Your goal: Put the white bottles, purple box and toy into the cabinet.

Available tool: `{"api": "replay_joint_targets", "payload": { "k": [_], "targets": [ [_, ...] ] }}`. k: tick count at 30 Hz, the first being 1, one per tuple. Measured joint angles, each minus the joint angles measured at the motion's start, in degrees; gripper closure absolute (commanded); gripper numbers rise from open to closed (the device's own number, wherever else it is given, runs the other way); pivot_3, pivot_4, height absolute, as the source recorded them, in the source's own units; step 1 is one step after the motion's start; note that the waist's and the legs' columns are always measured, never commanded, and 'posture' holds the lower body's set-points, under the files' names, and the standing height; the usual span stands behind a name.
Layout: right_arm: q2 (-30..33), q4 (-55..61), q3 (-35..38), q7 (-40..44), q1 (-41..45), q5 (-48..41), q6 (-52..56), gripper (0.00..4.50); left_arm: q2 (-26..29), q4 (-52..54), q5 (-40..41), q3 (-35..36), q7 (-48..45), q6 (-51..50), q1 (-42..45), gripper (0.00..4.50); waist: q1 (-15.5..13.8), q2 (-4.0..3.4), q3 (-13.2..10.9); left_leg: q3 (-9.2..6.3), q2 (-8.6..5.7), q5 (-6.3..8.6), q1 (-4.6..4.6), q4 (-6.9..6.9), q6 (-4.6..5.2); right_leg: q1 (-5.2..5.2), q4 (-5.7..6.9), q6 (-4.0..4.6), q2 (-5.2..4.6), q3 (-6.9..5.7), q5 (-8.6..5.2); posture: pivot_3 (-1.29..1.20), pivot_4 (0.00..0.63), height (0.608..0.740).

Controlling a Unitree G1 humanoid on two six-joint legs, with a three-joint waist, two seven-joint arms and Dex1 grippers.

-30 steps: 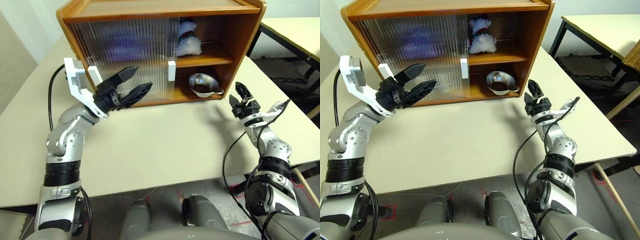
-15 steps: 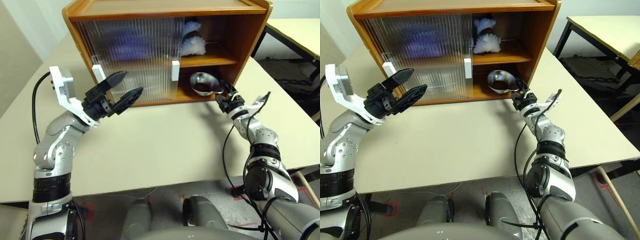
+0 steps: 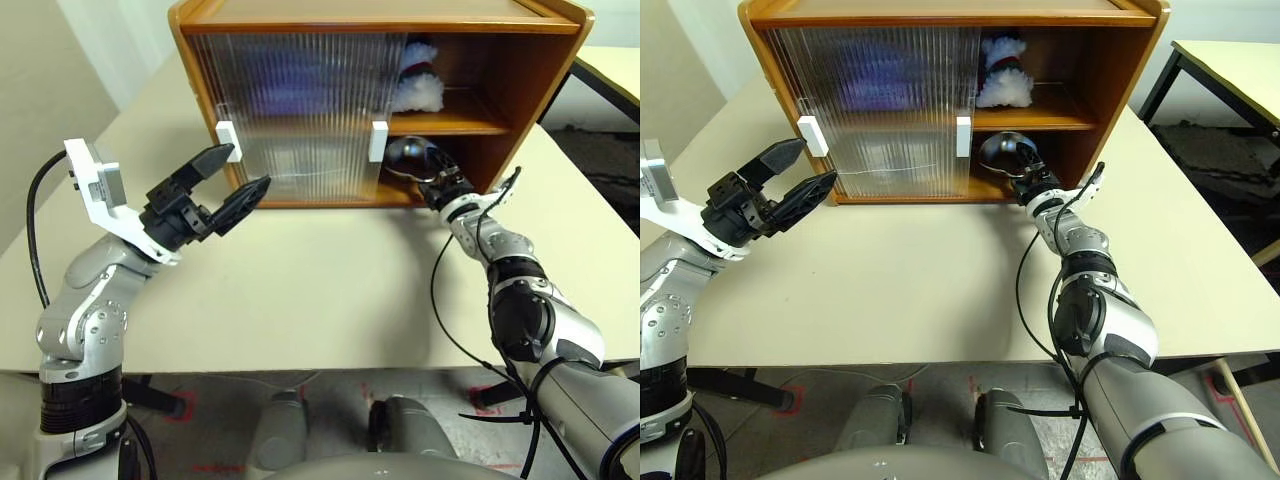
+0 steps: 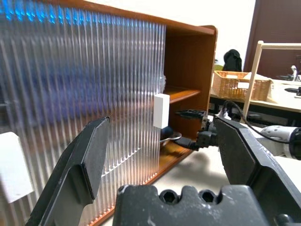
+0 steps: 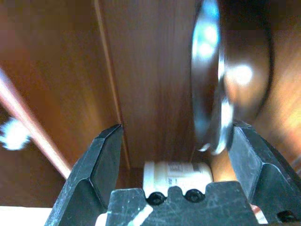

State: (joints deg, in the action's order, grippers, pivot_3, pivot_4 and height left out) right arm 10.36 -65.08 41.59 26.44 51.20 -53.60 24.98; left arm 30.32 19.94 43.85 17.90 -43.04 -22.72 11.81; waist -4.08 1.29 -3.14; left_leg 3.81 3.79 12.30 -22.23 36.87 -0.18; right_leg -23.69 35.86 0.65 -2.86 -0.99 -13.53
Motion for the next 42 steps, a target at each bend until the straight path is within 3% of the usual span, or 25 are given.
{"api": "replay_joint_targets", "payload": {
  "k": [12,20,23,27,30,36,37,42],
  "targets": [
    [1.60,5.35,0.63,-0.45,-5.43,0.61,2.15,0.03,-0.96,-3.20,-0.05,-2.76,-0.89,0.46,4.06,0.00,-0.31,-0.04,-0.06,0.02,0.00,0.01,-0.05,0.00,-0.02,-0.01,-0.03,0.02,-0.04,-0.02,-0.01,0.14,0.014,0.740],
    [-1.27,17.87,1.52,-5.26,-11.59,-1.14,6.44,0.03,-1.86,-8.73,-1.25,-5.25,-4.14,1.89,8.20,0.00,1.96,-0.04,-0.02,0.02,0.00,0.01,-0.04,0.02,-0.01,-0.01,0.00,0.00,-0.04,-0.02,0.01,0.08,0.002,0.740],
    [-2.98,30.28,-1.97,-5.37,-17.52,-2.05,11.14,0.03,-2.46,-10.10,-1.54,-5.94,-5.05,2.29,8.80,0.00,2.87,-0.08,0.00,-0.02,0.02,0.01,-0.09,0.00,-0.01,-0.02,0.00,-0.01,-0.03,-0.05,0.00,0.06,0.000,0.740],
    [-4.52,51.73,-10.32,-3.61,-27.46,-3.36,17.93,0.96,-2.79,-11.59,-1.91,-6.29,-5.78,2.84,9.72,0.00,3.63,-0.12,0.02,0.00,0.02,0.02,-0.08,-0.02,-0.01,-0.07,0.02,-0.02,-0.03,-0.02,-0.02,0.06,0.000,0.740],
    [-3.42,64.50,-16.48,-2.11,-32.98,-2.89,19.44,2.10,-2.95,-11.99,-2.18,-6.58,-6.18,3.12,10.01,0.00,4.54,-0.12,0.02,0.00,0.02,0.15,-0.06,0.03,-0.22,-0.06,0.03,-0.02,-0.04,-0.03,-0.02,0.06,0.000,0.740],
    [8.37,76.80,-35.76,4.85,-41.12,15.53,10.11,4.25,-3.16,-12.04,-2.40,-6.62,-6.55,3.60,10.11,0.00,4.97,-0.05,0.04,0.02,-0.02,0.22,-0.01,0.09,-0.34,-0.06,0.02,-0.02,-0.06,-0.03,-0.01,0.06,0.000,0.740],
    [9.52,76.80,-39.42,5.73,-40.97,20.45,6.37,4.46,-3.17,-12.04,-2.41,-6.63,-6.61,3.66,10.09,0.00,5.09,-0.05,0.04,0.01,-0.02,0.22,0.01,0.09,-0.34,-0.06,0.02,-0.02,-0.05,-0.03,-0.01,0.06,0.000,0.740],
    [6.09,72.61,-48.31,4.13,-35.31,34.53,-6.68,4.46,-3.17,-11.98,-2.47,-6.52,-6.84,3.82,9.79,0.00,5.12,0.01,0.04,-0.09,-0.02,0.21,0.01,0.08,-0.33,-0.07,0.05,-0.04,0.03,-0.03,0.01,0.09,0.000,0.740]
  ]
}}
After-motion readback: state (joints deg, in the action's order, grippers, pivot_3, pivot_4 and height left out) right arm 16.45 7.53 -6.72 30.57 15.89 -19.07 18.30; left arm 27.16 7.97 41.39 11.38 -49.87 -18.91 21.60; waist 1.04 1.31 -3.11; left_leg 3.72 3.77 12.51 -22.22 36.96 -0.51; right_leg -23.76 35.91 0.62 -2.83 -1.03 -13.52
